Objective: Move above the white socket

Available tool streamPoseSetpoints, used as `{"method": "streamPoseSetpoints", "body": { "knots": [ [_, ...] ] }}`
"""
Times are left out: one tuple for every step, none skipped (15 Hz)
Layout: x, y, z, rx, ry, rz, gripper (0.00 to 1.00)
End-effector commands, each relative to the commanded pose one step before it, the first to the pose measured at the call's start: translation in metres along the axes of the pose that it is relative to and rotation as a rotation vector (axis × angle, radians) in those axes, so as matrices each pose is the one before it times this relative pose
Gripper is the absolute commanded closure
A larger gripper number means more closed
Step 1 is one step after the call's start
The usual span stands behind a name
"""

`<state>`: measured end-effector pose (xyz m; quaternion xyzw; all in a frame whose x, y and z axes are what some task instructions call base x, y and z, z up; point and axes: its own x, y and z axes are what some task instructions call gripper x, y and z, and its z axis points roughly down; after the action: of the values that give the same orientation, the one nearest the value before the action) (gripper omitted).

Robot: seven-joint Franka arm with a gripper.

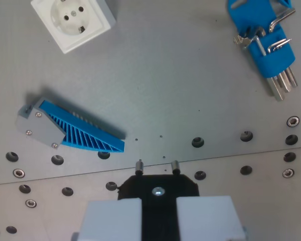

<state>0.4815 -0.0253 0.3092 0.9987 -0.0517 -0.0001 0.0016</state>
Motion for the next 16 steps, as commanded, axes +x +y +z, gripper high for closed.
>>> {"method": "streamPoseSetpoints", "body": {
  "knots": [
    [-0.00006,0.00001,0.00001,-0.00001,0.0004,-0.0001,1.00],
    [0.00000,-0.00001,0.00002,0.00002,0.0002,-0.0004,1.00],
    [0.00000,-0.00001,0.00002,-0.00003,-0.0001,-0.0002,1.00],
    [0.00001,-0.00002,0.00006,0.00008,0.0002,-0.0001,1.00],
    [0.00003,-0.00005,0.00012,0.00026,-0.0001,-0.0008,1.00],
    [0.00005,-0.00008,0.00020,-0.00004,-0.0005,-0.0020,1.00],
    [0.00008,-0.00013,0.00032,0.00031,0.0002,-0.0028,1.00],
    [0.00011,-0.00019,0.00047,0.00031,0.0000,-0.0037,1.00],
    [0.00016,-0.00027,0.00065,0.00036,-0.0003,-0.0050,1.00],
    [0.00021,-0.00035,0.00085,0.00038,0.0001,-0.0053,1.00],
    [0.00028,-0.00043,0.00108,0.00066,0.0013,-0.0062,1.00],
    [0.00035,-0.00052,0.00131,0.00072,0.0025,-0.0071,1.00],
    [0.00044,-0.00061,0.00154,0.00107,0.0032,-0.0071,1.00],
    [0.00054,-0.00069,0.00178,0.00121,0.0044,-0.0077,1.00],
    [0.00054,-0.00060,0.00162,0.00131,0.0048,-0.0066,1.00],
    [0.00062,-0.00066,0.00182,0.00131,0.0034,-0.0073,1.00]
  ]
}}
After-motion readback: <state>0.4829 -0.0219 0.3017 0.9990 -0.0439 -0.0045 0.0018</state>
